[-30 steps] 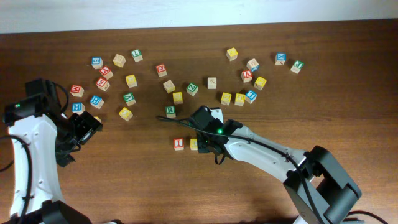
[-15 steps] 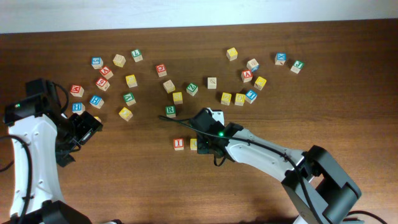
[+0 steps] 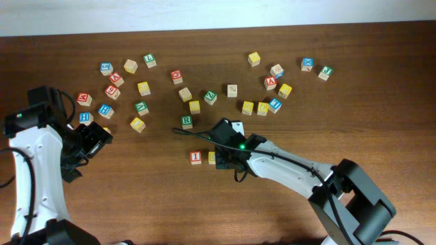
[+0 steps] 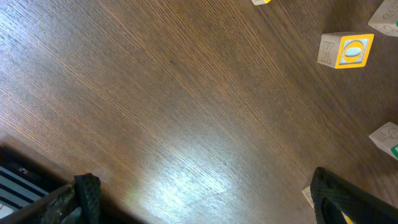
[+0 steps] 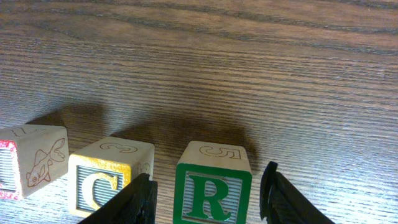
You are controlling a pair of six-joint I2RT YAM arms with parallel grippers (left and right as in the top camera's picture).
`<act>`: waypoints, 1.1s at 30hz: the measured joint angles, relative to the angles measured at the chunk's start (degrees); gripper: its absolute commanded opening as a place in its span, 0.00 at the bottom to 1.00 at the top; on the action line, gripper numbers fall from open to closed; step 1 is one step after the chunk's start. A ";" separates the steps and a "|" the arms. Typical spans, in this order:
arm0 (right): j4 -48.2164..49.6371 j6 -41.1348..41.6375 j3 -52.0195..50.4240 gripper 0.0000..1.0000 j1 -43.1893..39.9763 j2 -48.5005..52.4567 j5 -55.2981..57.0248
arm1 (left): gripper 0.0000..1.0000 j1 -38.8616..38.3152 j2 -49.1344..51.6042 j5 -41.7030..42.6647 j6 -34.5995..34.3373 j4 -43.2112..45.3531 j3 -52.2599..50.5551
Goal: Spell out ICRA
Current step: 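Carry the R block and lower it right of the C block, then open the right gripper and move it toward the blue A block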
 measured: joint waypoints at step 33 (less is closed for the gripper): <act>-29.38 -7.50 18.62 0.98 -31.76 -8.07 -8.94 | 0.99 0.00 0.00 0.00 0.00 -0.02 0.00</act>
